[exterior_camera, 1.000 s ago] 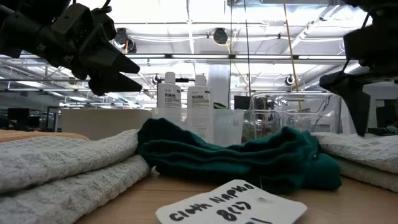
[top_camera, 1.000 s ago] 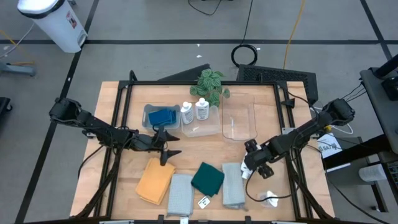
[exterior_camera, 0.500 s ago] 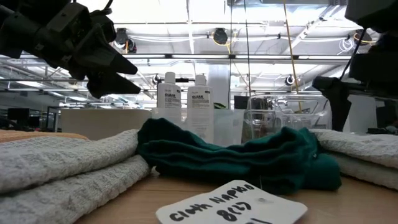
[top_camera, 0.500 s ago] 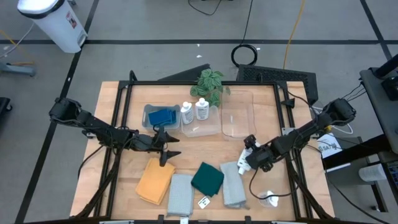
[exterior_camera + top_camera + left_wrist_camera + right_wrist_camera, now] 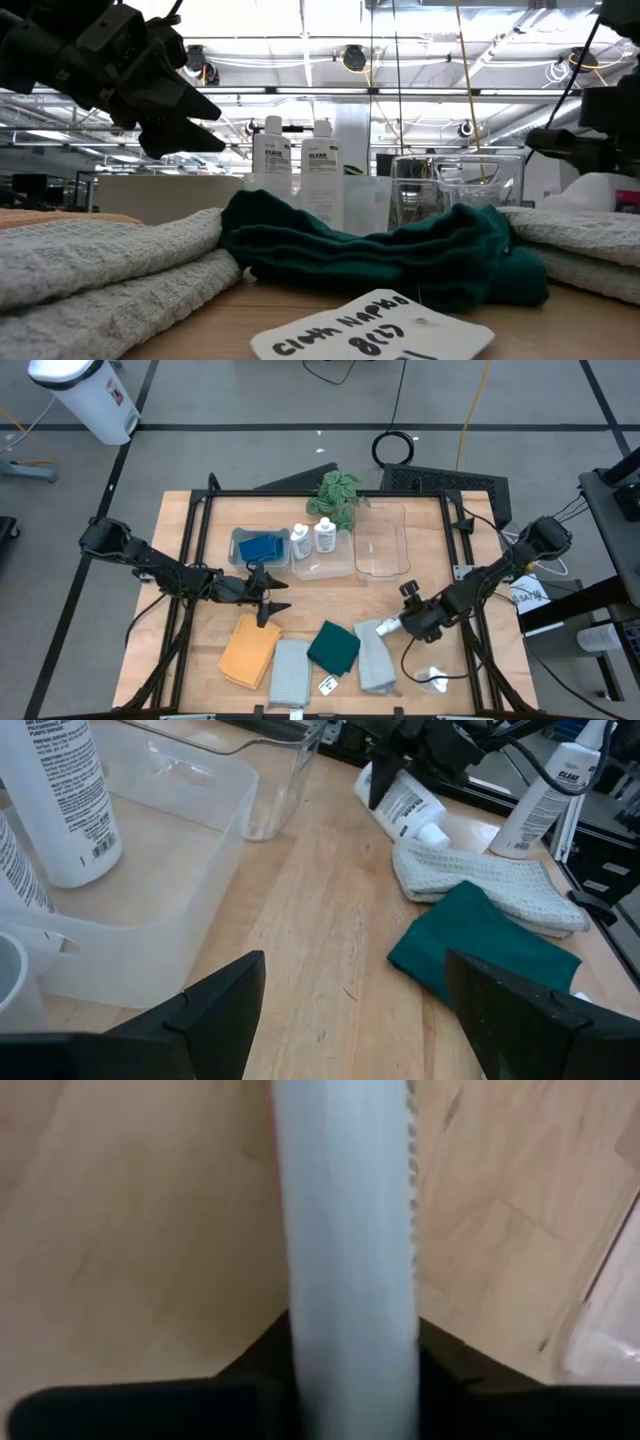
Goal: Pick & Place Kitchen Items
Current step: Put the white plastic restorer bottle into the white bin
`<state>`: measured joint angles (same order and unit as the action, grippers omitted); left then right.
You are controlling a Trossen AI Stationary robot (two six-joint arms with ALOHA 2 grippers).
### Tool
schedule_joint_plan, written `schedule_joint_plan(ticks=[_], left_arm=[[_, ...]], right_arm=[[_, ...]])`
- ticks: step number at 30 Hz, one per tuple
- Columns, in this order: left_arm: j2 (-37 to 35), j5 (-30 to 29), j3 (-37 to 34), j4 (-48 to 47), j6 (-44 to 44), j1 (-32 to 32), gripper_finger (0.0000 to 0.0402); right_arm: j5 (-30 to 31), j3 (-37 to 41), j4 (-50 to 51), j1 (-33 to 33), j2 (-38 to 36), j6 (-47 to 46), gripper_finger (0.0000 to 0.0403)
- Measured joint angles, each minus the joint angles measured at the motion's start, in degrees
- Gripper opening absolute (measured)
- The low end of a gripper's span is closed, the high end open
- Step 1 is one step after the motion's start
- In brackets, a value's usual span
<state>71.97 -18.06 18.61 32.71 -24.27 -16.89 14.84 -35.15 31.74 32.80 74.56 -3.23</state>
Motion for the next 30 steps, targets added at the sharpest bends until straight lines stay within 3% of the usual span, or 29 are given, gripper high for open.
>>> schedule_joint_plan(ticks=[2,9,12,17,21,25,30], left_arm=[[0.0,0.0,0.0,0.0,0.1,0.0,0.0312],[0.0,0.0,0.0,0.1,0.1,0.0,0.0312],[0.0,-0.1,0.0,1.3,1.0,0.0,0.0312],[0.0,-0.5,0.0,10.1,5.5,1.2,0.0312],[0.0,-0.1,1.7,17.0,10.6,2.6,0.0312],[0.0,0.0,8.3,11.2,16.9,3.1,0.0312],[1.0,0.6,19.0,-0.9,22.2,3.4,0.0312]], right_arm=[[-0.3,-0.2,0.9,0.6,-1.3,-2.5,0.0074],[0.1,-5.7,7.5,1.1,-7.0,-11.2,0.0072],[1.4,-7.1,5.4,0.9,-9.5,-15.7,0.0077],[7.9,-7.3,-8.1,-2.4,-11.6,-19.3,0.0080],[7.5,-5.8,-25.2,-5.9,-10.7,-10.6,0.0075],[3.6,-3.5,-40.1,-9.5,-7.3,-3.1,0.0074],[-0.1,-2.5,-53.3,-13.4,-1.6,-0.6,0.0074]])
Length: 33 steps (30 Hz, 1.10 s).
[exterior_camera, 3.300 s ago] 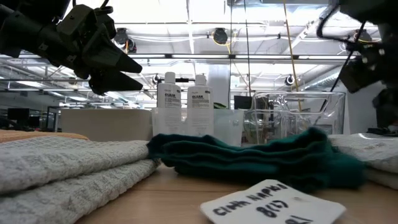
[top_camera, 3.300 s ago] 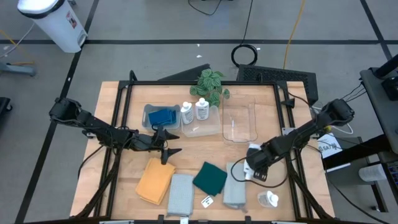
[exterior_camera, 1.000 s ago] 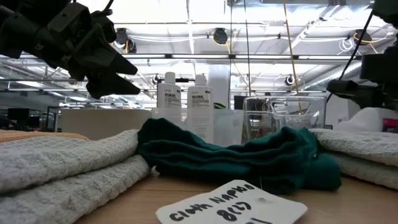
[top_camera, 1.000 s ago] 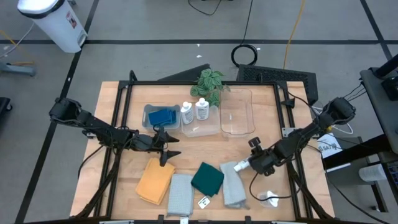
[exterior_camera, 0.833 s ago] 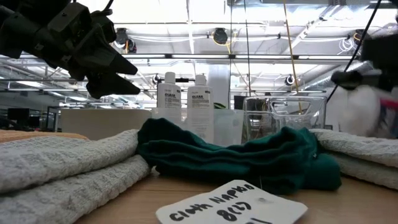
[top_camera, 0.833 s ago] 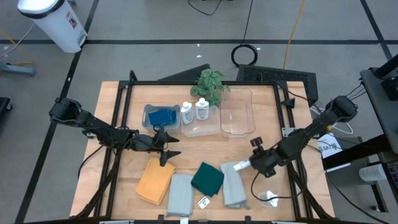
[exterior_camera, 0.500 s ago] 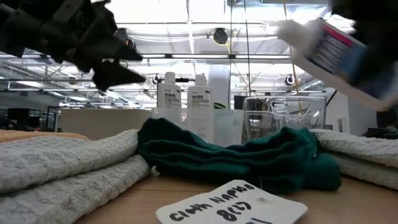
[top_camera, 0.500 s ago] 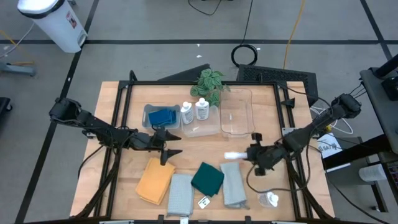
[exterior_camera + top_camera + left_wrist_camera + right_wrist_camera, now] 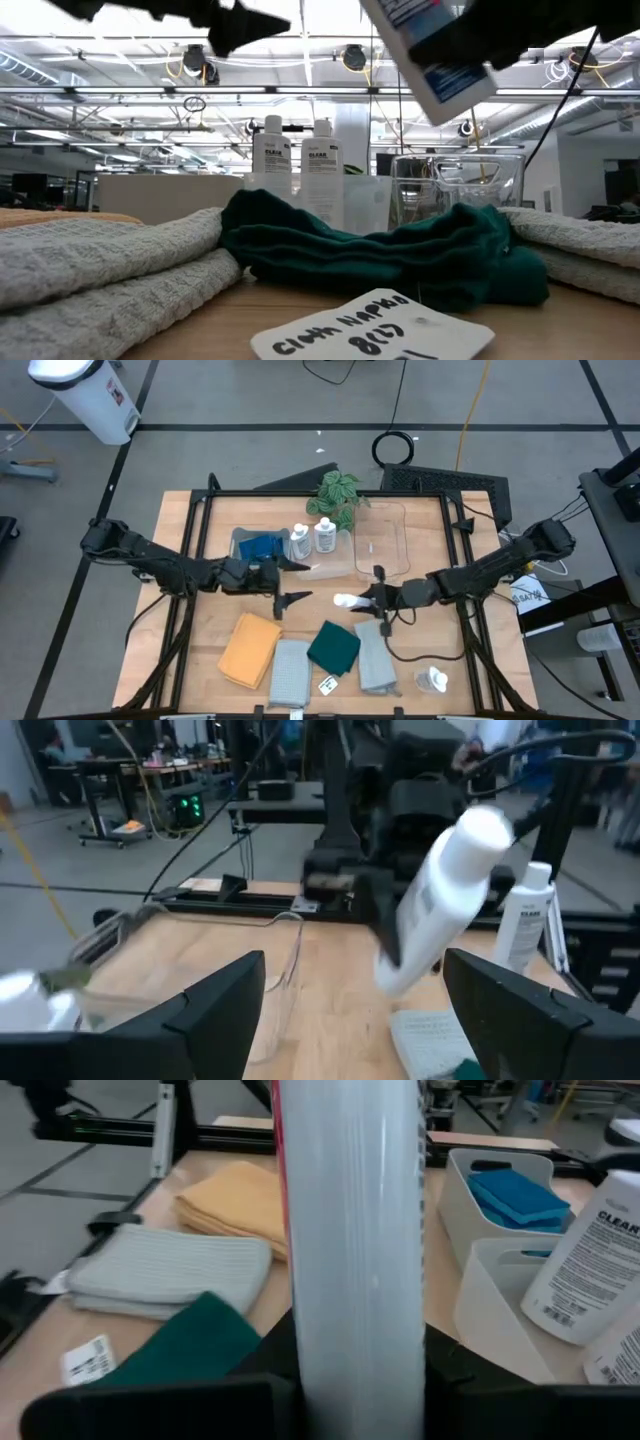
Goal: Pick & Place Kitchen Items
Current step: Put the white plastic restorer bottle into the white bin
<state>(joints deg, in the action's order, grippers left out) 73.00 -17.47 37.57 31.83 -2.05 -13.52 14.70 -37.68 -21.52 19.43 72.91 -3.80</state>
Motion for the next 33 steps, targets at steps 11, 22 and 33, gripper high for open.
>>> schedule_joint_plan(ticks=[11,22,33], left_arm=[[9.1,5.3,8.8,-1.2,7.6,-0.1,0.0312],[12.3,5.5,10.0,3.1,8.4,0.4,0.0312],[12.3,5.5,10.0,3.2,8.3,0.7,0.0189]], right_arm=[[0.1,0.1,-14.2,-3.3,11.1,-0.2,0.0074],[0.1,0.1,-20.1,-5.0,14.2,0.0,0.0074],[0.0,0.0,-20.1,-5.3,14.2,0.1,0.0078]])
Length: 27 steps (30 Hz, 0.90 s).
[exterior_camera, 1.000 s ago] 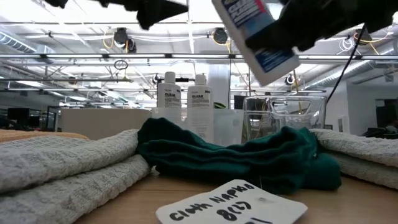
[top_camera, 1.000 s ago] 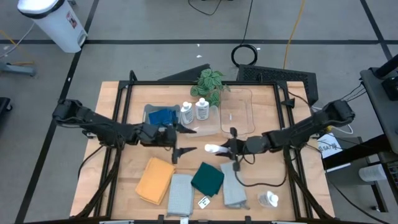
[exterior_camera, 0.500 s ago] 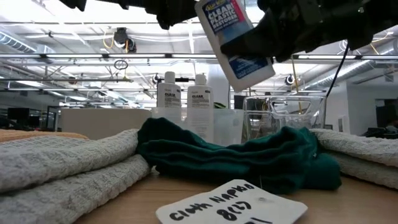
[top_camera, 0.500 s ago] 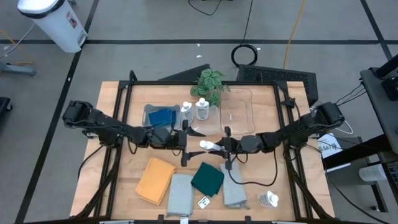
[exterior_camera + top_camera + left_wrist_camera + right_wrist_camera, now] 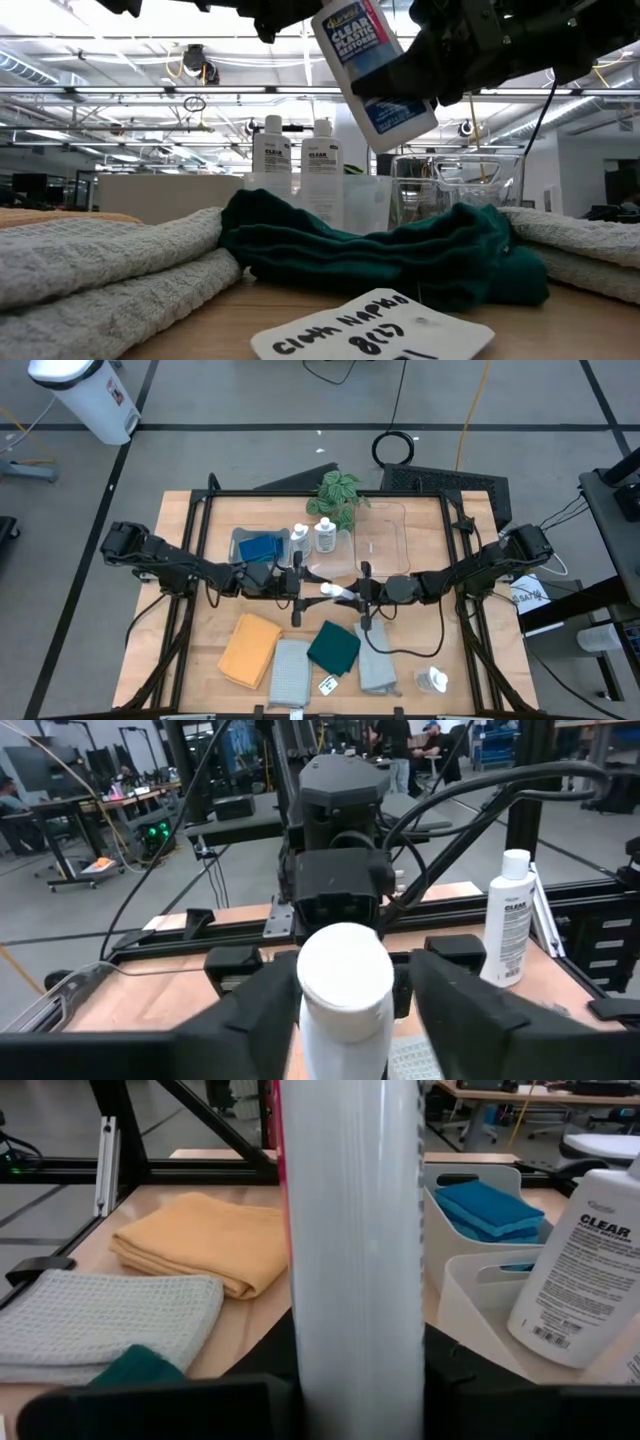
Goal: Pick & Place Kitchen Items
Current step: Put the white plastic restorer bottle into the white bin
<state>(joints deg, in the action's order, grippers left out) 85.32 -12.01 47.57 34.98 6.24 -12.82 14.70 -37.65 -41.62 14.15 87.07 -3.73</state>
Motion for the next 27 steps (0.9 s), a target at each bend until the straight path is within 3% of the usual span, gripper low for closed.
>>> schedule_joint_plan(ticks=[4,9,15,21,27], left_arm=[[0.0,0.1,0.0,0.0,-0.3,0.0,0.0126],[0.0,0.1,0.0,0.0,-0.9,0.2,0.0118],[-1.0,-0.6,-0.1,-1.1,-2.2,0.2,0.0118],[-7.5,-6.2,-0.1,-5.1,-2.0,0.4,0.0118],[-14.2,-11.6,-0.1,-11.7,-1.3,1.5,0.0118]], right_arm=[[0.0,0.0,0.1,0.0,0.0,0.3,0.0077],[-1.1,0.0,0.2,0.0,0.0,1.8,0.0094],[0.2,0.0,5.3,0.1,-2.3,-0.2,0.0171],[0.6,-0.1,15.4,0.1,-9.8,-1.8,0.0256],[-0.1,-0.1,23.2,0.2,-16.9,-4.7,0.0300]])
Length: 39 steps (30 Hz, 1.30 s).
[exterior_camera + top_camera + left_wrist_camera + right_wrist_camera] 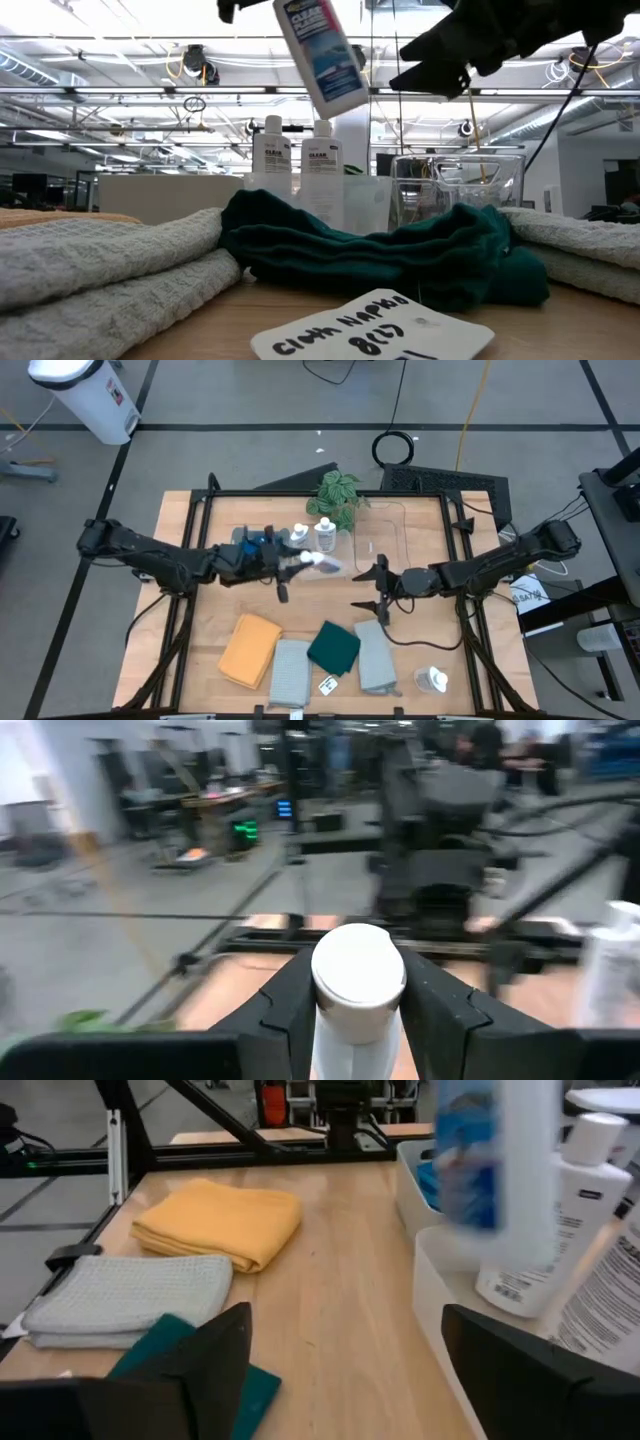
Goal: Pick & Place Kitchen Items
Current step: Put the white plastic restorer bottle into the white bin
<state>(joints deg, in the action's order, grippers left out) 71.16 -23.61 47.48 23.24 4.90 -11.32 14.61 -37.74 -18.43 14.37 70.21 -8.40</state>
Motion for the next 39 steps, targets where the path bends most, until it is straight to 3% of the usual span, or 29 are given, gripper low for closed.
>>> schedule_joint_plan(ticks=[8,15,29,34,39], left_arm=[[-5.3,-6.6,0.0,-7.1,-2.2,2.5,0.0118],[-9.4,-6.3,1.2,-12.5,-6.2,6.4,0.0118],[-6.6,-6.4,29.3,-51.1,-11.9,9.6,0.0118],[-4.2,-5.9,33.4,-57.9,-13.1,9.6,0.0118],[-2.2,-4.5,33.5,-58.9,-13.9,9.6,0.0118]], right_arm=[[0.1,0.1,2.9,0.0,-1.9,-0.4,0.0306],[0.2,0.1,2.9,-0.1,-1.8,-0.4,0.0305],[0.3,0.1,2.9,-0.1,-1.8,-0.4,0.0293],[0.3,0.1,3.2,-0.1,-1.7,-0.4,0.0293],[0.3,0.1,3.3,-0.1,-1.7,-0.4,0.0293]])
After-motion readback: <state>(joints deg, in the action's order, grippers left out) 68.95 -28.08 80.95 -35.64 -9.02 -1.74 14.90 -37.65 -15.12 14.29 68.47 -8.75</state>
